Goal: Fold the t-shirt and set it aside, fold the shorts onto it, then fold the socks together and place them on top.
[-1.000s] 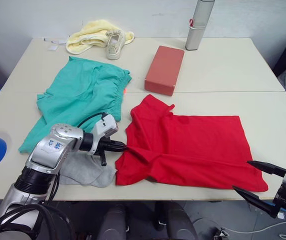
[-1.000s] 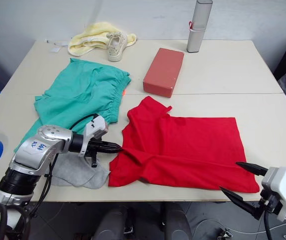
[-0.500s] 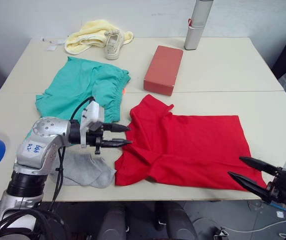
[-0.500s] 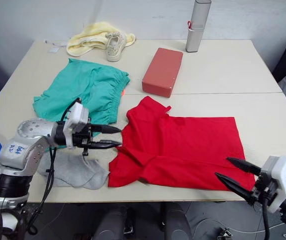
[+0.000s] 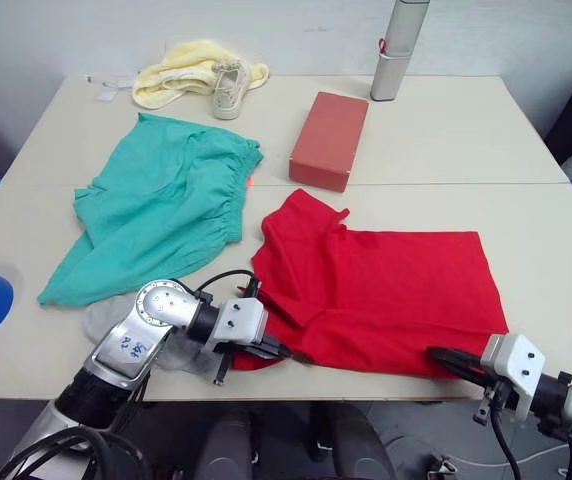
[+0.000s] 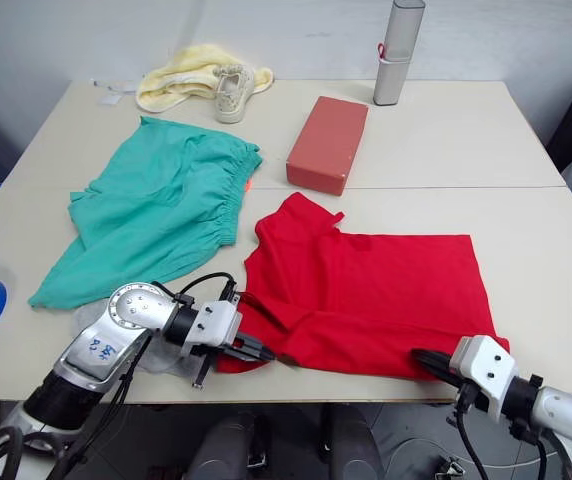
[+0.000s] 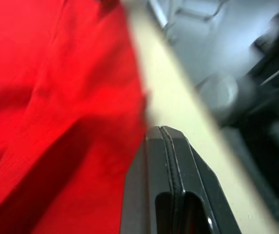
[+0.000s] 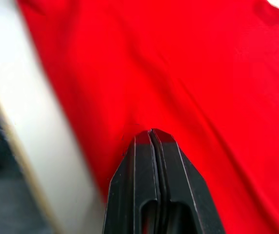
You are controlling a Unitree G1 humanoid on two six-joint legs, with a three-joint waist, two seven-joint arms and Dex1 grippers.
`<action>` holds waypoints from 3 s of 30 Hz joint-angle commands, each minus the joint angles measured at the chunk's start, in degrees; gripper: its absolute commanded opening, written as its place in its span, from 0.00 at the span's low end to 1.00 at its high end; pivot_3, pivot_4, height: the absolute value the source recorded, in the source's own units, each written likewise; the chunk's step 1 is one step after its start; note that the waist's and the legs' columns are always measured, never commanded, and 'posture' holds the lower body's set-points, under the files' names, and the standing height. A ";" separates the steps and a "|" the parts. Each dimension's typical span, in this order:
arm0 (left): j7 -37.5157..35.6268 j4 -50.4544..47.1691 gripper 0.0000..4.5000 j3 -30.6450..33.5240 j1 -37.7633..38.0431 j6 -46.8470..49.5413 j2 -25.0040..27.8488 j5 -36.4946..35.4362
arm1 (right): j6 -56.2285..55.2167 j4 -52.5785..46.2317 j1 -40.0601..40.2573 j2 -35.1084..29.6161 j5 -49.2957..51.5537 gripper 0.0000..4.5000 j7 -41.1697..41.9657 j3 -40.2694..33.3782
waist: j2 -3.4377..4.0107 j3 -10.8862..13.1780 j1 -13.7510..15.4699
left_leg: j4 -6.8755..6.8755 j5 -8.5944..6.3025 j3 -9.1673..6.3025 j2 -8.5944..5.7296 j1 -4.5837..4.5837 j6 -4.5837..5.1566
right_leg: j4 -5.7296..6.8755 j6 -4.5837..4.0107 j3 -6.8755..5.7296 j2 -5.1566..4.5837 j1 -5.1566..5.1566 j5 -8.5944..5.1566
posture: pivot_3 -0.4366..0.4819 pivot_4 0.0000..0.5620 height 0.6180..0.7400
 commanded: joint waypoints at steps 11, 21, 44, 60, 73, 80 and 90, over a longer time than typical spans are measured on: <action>12.03 5.17 0.00 3.12 -2.70 5.37 -9.26 0.65 | -7.92 11.04 -2.25 0.83 -2.00 0.01 -2.81 -0.39 | -0.04 -0.03 -0.07 | 0.02 0.02 0.01 0.01 0.05 -0.04 | 0.00 0.01 -0.01 -0.04 0.07 0.01 | 0.48 0.27 1.00; 14.73 3.16 0.00 8.66 0.26 9.17 -4.69 -1.17 | -11.54 25.10 -4.57 -3.86 -3.77 0.01 -7.14 -6.23 | -0.34 -0.22 0.01 | 0.01 0.06 0.00 -0.01 0.09 -0.11 | -0.01 0.03 -0.07 -0.16 0.11 0.02 | 0.48 0.27 1.00; 7.82 -13.62 0.00 3.37 11.34 22.16 11.23 -3.25 | -20.73 26.53 -3.54 -6.22 -1.72 0.01 3.63 -3.68 | -0.10 -0.42 -0.22 | -0.13 -0.08 0.05 0.04 0.18 0.01 | -0.03 -0.09 -0.05 -0.19 0.10 -0.05 | 0.48 0.27 1.00; 3.44 -14.60 0.08 14.81 15.52 10.32 10.40 -14.91 | -18.12 27.55 -1.01 -12.61 15.23 0.13 17.15 -10.50 | 0.14 -0.95 -0.08 | -0.23 -0.12 -0.01 0.16 0.21 0.00 | 0.01 -0.30 -0.11 -0.21 0.07 -0.17 | 0.48 0.27 1.00; 10.68 -21.98 0.46 8.60 18.27 10.98 13.17 -2.56 | -30.76 27.25 -1.35 -8.93 5.31 0.74 18.88 -4.12 | 0.14 -0.95 -0.14 | -0.27 -0.16 0.04 0.13 0.23 -0.01 | -0.09 -0.26 -0.08 -0.17 0.08 -0.16 | 0.48 0.27 1.00; 13.59 -24.42 0.46 7.84 20.15 21.55 13.80 -3.46 | -27.32 29.44 -4.46 -8.79 3.13 0.74 14.48 -2.11 | 0.14 -0.94 -0.13 | -0.28 -0.16 0.04 0.13 0.24 -0.02 | -0.08 -0.28 -0.08 -0.17 0.08 -0.17 | 0.48 0.27 1.00; 19.99 -23.15 0.32 3.07 19.36 18.11 9.29 3.21 | -26.64 33.13 -9.06 -10.94 0.04 0.47 14.73 1.25 | -0.15 -1.13 -0.11 | -0.28 -0.16 0.04 0.11 0.33 0.01 | -0.15 -0.30 -0.06 -0.24 0.22 -0.17 | 0.48 0.27 1.00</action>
